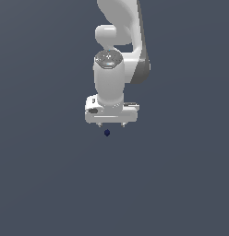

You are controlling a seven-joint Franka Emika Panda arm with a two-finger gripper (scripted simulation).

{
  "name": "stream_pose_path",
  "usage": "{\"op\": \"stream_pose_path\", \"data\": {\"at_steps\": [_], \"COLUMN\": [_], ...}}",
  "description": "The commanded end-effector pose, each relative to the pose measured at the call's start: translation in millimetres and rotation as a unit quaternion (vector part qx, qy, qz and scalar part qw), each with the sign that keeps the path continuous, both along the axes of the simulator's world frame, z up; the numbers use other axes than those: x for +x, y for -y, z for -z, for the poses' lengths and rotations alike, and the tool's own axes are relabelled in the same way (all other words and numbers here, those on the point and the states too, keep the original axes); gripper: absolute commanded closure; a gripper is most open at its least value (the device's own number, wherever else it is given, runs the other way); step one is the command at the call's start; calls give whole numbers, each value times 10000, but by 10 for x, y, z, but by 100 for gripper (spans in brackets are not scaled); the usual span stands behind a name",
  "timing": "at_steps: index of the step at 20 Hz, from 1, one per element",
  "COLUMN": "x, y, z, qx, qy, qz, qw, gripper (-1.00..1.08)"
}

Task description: Pick up the object and move it to a goal position.

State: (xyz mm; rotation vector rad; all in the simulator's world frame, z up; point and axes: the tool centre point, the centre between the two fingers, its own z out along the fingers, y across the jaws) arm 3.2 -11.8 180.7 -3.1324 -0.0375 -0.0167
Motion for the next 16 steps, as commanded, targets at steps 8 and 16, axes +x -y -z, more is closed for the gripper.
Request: {"op": "stream_pose_path", "data": {"at_steps": [8, 16], "x": [27, 25], "y": [119, 139], "z": [-93, -92], "qx": [79, 95], "qy": [43, 48], "qz": [95, 163], "qw": [9999, 9998], "gripper": [-92, -92]}}
